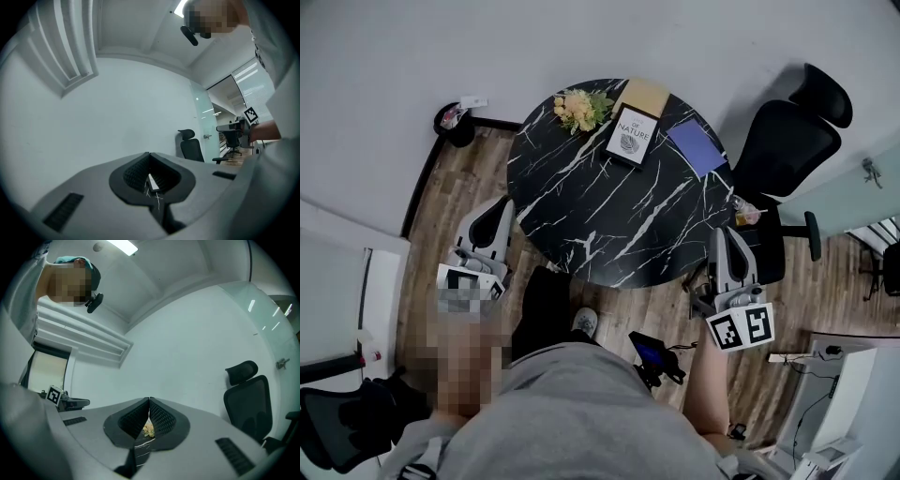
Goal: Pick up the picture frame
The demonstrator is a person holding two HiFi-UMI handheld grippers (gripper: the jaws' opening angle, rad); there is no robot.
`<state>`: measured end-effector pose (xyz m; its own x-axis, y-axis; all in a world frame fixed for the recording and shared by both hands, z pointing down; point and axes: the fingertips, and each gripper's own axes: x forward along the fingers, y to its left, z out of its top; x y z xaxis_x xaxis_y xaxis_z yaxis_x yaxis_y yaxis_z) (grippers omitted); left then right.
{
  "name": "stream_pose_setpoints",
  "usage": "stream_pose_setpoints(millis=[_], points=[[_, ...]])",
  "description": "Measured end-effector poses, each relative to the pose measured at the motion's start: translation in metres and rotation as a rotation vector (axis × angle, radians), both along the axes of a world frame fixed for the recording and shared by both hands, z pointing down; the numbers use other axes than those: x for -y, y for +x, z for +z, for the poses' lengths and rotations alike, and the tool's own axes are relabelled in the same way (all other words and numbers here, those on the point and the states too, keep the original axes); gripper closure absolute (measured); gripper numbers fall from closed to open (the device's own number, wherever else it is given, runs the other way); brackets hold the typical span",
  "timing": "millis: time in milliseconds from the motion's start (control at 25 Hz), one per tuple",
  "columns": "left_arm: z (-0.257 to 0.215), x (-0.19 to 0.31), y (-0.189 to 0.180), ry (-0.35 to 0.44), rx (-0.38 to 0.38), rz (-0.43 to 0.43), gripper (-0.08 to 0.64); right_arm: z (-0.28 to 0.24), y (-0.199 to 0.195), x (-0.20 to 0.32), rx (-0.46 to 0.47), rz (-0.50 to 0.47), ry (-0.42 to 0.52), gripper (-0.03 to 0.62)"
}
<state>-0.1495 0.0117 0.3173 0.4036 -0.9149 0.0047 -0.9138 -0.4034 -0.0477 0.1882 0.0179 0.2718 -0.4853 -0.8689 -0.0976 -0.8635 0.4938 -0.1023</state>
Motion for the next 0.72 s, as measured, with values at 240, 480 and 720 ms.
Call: stream_pose_setpoints(millis=[240, 480, 720], points=[[0.002, 0.058, 0.000, -0.014, -0.014, 0.064, 0.552, 0.001, -0.002, 0.036, -0.002, 0.072, -0.015, 0.568], [-0.001, 0.118, 0.001, -0.015, -0.007, 0.141, 0.552, -0.002, -0.008, 0.075, -0.001, 0.147, -0.019, 0.568], [-0.002, 0.166, 0.003, -0.022, -0.019, 0.200, 0.552, -0.006, -0.021, 0.110, -0.009, 0.185, -0.024, 0.568]])
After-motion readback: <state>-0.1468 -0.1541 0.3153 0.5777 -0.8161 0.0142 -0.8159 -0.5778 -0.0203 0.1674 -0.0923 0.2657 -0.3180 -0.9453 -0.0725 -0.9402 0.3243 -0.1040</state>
